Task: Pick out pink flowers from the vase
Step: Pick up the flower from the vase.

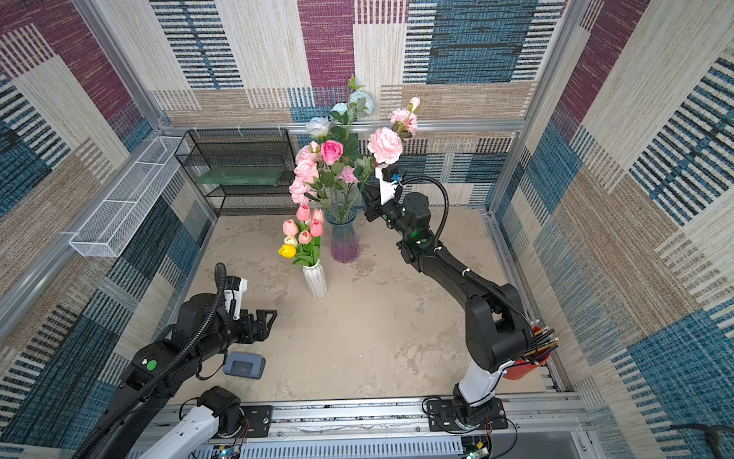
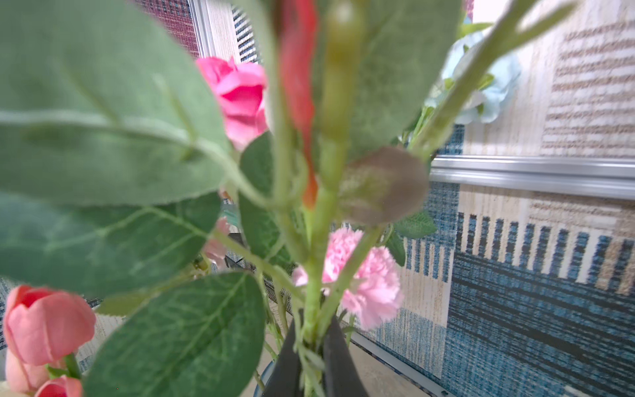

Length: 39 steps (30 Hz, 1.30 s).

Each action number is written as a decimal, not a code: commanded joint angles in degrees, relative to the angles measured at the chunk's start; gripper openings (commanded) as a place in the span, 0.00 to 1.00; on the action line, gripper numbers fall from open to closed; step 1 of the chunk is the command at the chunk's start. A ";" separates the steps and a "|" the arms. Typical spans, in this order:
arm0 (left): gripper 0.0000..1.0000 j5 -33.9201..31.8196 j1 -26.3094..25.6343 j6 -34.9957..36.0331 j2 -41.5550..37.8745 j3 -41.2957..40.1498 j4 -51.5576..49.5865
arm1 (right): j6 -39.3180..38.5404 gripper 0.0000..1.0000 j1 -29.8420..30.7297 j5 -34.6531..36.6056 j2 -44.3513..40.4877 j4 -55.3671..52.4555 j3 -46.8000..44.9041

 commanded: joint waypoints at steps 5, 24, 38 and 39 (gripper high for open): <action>0.89 -2.88 0.01 0.17 -1.09 1.29 -0.48 | -2.16 0.00 -0.23 1.77 -8.89 -8.73 0.88; 0.84 16.49 -0.16 4.52 -2.87 14.53 -2.19 | 3.58 0.00 0.72 -0.58 -35.99 -23.49 -7.46; 0.79 2.18 -27.35 12.69 12.65 22.71 -2.16 | 9.69 0.00 11.73 -4.46 -46.15 -30.28 -24.09; 0.79 -1.27 -31.58 13.51 14.56 23.14 -1.40 | 10.48 0.00 12.17 -4.73 -46.74 -29.87 -24.95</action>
